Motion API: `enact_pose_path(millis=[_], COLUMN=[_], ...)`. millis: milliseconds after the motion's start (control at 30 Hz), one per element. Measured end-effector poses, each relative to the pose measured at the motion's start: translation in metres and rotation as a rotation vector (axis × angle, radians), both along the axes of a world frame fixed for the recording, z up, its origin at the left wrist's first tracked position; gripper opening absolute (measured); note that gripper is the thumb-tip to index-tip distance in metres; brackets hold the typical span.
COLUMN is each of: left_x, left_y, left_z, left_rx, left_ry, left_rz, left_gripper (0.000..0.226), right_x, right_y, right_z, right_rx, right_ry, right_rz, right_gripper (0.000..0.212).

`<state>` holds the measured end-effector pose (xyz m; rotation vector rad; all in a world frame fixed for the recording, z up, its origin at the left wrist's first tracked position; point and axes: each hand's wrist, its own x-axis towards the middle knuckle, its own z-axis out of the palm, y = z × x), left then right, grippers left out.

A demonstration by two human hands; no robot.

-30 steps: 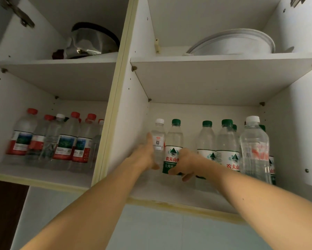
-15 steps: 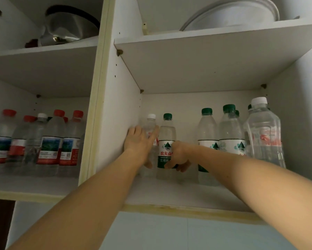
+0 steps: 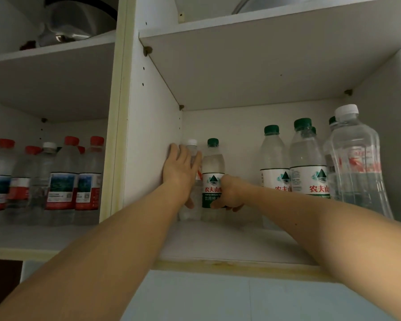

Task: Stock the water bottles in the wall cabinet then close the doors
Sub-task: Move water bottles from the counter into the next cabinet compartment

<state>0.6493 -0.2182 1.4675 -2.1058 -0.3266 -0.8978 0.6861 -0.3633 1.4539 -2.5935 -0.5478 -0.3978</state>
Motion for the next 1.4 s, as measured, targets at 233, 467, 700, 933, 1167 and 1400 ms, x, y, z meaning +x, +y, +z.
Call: enact_pose_path(millis=[233,467,700,933,1167,1400], left_x=[-0.003,-0.011,-0.021,-0.037,-0.045,-0.026], left_y=[-0.002,-0.006,-0.008,-0.053,-0.113,-0.134], left_z=[-0.003,0.000,0.000,-0.007,-0.001,-0.010], left_rx=[-0.019,-0.194,-0.386,-0.677,-1.049,-1.321], left_ry=[-0.009,-0.080,-0.243,-0.143,0.140,0.430], left_rz=[-0.009,-0.226,-0.590,-1.060,-1.184,-1.254], left_gripper=[0.152,0.100,0.053,0.049,0.086,0.087], right_x=[0.010,-0.011,-0.086,-0.156,-0.174,-0.159], right_y=[0.000,-0.013,-0.044,-0.119,-0.166,-0.177], right_z=[-0.003,0.008,0.013,-0.008,-0.026,-0.044], right_rx=[-0.021,-0.153,-0.183,-0.246,-0.063,0.343], right_ry=[-0.083,-0.179,-0.623,-1.018,-0.939,-0.495], right_rz=[-0.023,-0.036,-0.046,-0.174,-0.548,-0.426], right_gripper=[0.046,0.038,0.031,0.025,0.093,0.113])
